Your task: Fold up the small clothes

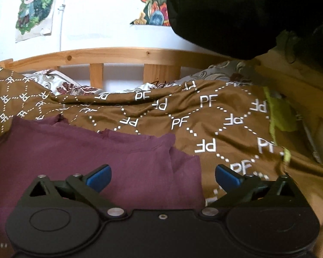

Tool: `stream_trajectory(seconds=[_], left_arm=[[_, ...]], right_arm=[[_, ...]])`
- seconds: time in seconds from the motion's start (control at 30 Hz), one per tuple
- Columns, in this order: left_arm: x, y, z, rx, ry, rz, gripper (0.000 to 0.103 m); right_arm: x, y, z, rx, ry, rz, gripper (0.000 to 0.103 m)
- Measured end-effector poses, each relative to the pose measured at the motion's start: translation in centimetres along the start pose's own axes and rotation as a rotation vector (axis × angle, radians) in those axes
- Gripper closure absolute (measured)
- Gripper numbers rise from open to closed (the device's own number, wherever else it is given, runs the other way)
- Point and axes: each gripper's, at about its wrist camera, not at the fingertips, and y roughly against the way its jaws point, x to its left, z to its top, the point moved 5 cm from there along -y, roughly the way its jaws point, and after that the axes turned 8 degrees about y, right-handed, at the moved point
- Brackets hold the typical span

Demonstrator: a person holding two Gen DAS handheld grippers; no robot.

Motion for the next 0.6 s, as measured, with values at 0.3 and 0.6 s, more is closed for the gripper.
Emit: stream_trajectory(seconds=[0.3,0.6], left_arm=[[0.0,4.5,-6.1,-0.003,-0.124,0.047,0.001],[-0.1,5.2,-9.3,0.061,-0.176,0.142,0.001]], right_arm=[[0.7,4.6,-3.7,-0.025,0.027,-0.050,0.001],[1.2,4.9,-5.1,0.026,0.039,-0.047,0.001]])
